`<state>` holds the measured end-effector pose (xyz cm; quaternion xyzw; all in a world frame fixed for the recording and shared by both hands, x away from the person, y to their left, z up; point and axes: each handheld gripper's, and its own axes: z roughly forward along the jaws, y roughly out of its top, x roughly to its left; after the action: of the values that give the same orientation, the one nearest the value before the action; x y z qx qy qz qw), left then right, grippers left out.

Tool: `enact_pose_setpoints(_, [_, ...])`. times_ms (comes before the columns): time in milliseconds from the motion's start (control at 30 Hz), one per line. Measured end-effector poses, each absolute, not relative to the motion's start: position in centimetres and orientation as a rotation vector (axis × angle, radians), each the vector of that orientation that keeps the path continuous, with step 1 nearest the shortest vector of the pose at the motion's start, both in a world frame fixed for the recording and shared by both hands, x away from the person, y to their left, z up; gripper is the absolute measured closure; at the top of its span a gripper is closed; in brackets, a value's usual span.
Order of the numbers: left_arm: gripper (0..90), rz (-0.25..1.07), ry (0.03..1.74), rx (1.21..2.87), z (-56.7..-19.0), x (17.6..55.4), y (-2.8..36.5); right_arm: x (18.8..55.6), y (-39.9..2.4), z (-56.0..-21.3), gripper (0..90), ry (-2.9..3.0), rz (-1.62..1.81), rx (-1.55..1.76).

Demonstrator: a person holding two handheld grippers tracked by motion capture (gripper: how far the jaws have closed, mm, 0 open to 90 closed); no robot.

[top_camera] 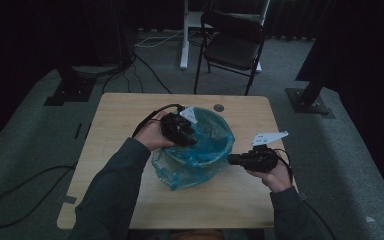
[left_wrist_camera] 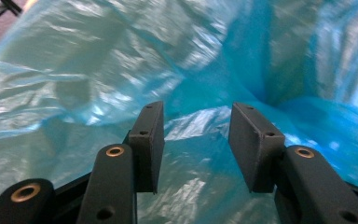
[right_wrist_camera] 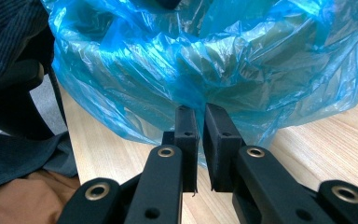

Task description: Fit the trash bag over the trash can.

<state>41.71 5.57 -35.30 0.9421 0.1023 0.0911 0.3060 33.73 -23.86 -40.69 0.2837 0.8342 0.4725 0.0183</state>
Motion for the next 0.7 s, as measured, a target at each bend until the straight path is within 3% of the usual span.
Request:
enact_pose_setpoints(267, [55.4,0.218,0.298,2.352,-34.1,42.3,5.4,33.8,-23.8,-40.8,83.7,2.593,1.468,0.882])
enact_pose_setpoints(700, [55.2,0.228,0.271,2.509,-35.8,43.0,1.5,33.9,-23.8,-40.8,83.6,2.596,1.472,0.877])
